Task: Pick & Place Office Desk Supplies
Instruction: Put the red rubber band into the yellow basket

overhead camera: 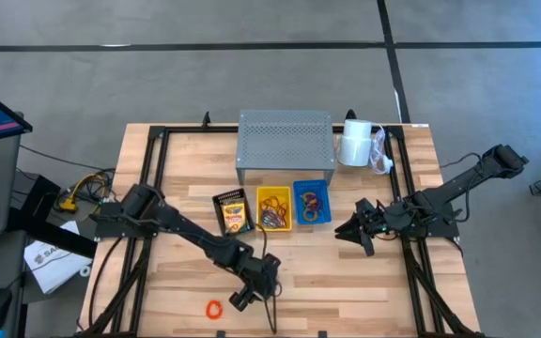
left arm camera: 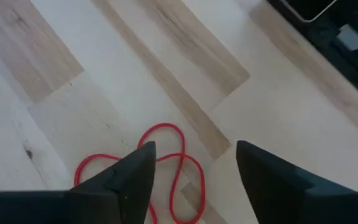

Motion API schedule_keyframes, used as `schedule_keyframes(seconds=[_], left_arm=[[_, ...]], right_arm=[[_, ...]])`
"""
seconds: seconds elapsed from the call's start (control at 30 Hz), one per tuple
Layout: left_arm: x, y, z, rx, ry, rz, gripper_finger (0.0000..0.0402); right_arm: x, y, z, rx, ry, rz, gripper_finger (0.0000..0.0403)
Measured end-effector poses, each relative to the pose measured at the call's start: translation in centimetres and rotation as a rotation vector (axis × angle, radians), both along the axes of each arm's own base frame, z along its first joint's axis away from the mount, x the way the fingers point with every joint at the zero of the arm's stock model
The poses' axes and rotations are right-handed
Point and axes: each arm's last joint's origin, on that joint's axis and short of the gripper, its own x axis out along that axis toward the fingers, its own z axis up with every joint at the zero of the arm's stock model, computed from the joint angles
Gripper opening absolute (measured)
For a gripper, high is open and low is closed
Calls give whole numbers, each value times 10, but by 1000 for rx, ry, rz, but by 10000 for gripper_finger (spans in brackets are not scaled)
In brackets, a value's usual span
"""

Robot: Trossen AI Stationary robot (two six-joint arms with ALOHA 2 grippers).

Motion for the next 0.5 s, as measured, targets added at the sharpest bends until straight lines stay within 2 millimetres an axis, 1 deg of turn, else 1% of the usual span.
schedule_keyframes(seconds=[0.1, 0.2, 0.4, 0.5], left_arm=[[0, -2, -5, 69, -26, 29, 226], [1, -3, -11, 135, -53, 8, 227], [2, -5, -25, 153, -28, -20, 221], [1, -5, -25, 155, -25, -21, 208]], right_arm=[[0, 0, 0, 0, 0, -1, 106], [0, 0, 0, 0, 0, 0, 106], [0, 0, 0, 0, 0, 0, 106], [0, 0, 0, 1, -1, 0, 106]])
